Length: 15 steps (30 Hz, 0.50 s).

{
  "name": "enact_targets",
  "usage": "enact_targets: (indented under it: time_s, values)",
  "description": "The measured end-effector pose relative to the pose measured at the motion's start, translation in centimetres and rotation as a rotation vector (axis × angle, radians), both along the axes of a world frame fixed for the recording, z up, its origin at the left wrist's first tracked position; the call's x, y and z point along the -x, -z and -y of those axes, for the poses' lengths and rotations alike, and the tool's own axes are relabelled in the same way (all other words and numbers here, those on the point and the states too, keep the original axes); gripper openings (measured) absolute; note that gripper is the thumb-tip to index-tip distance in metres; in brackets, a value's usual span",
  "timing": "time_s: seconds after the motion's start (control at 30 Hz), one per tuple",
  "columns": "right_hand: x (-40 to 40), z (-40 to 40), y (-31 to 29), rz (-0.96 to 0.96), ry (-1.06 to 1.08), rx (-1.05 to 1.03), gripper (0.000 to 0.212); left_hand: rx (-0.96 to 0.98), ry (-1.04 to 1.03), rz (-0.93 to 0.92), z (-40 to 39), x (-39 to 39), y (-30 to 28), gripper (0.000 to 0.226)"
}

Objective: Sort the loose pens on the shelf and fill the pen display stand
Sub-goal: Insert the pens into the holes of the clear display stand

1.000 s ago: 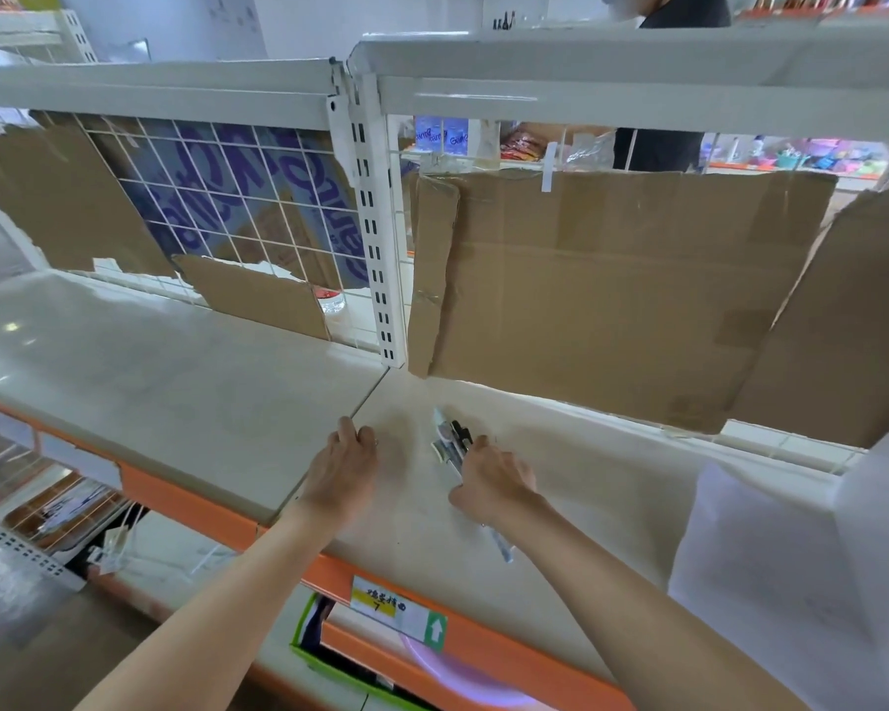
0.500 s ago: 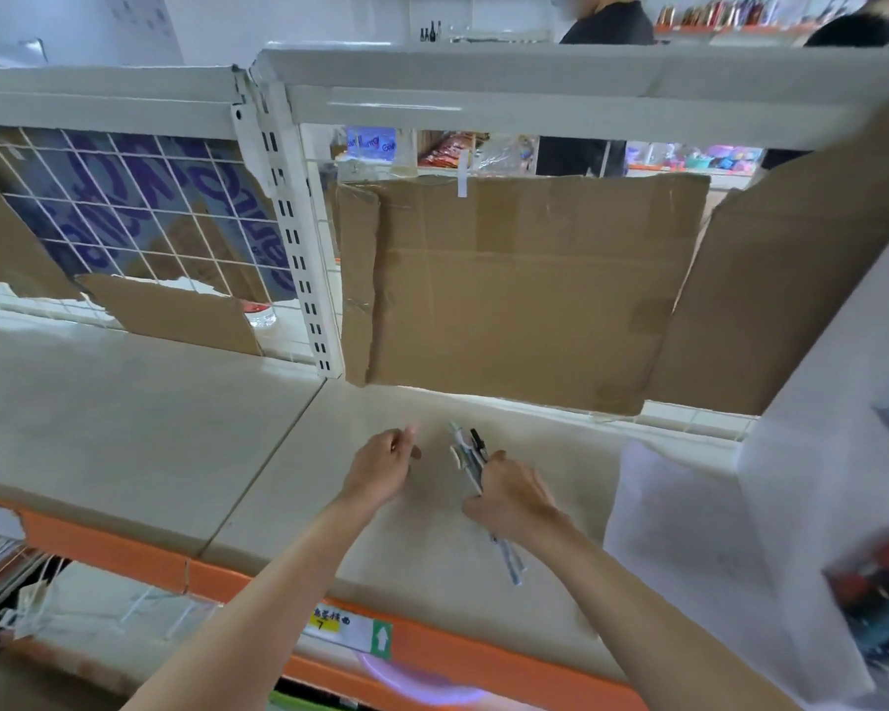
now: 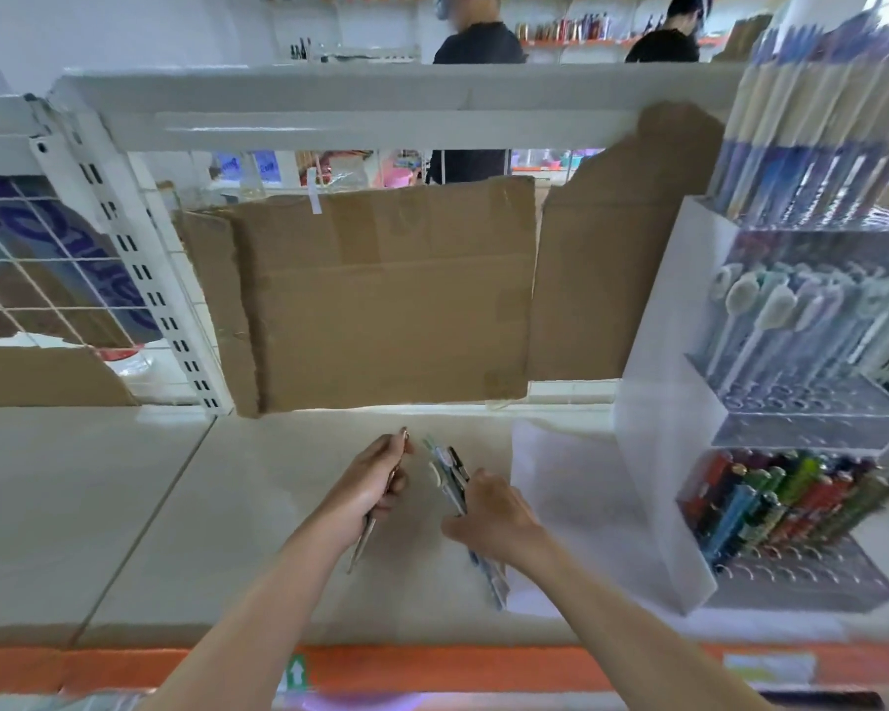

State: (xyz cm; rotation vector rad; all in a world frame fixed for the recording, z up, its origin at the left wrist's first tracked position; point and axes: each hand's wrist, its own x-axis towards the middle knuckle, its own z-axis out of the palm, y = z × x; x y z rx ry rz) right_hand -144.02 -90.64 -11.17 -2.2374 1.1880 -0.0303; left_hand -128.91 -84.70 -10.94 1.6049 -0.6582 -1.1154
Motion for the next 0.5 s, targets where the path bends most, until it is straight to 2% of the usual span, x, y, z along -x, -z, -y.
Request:
enact_targets:
  time_s: [0.23, 0.4, 0.5]
  values:
    - [1.3, 0.7, 0.7, -0.025, 0.007, -0.030, 0.025, 0.018, 0.011, -0.103, 0.1, 0.6, -0.1, 0.037]
    - [1.3, 0.8, 1.1, -0.026, 0.009, -0.047, 0.027, 0.061, 0.031, -0.007, -0.3, 0.6, -0.3, 0.048]
    - [1.4, 0.8, 1.1, -0.026, -0.006, -0.042, 0.030, 0.016, -0.005, 0.002, -0.2, 0.6, -0.6, 0.049]
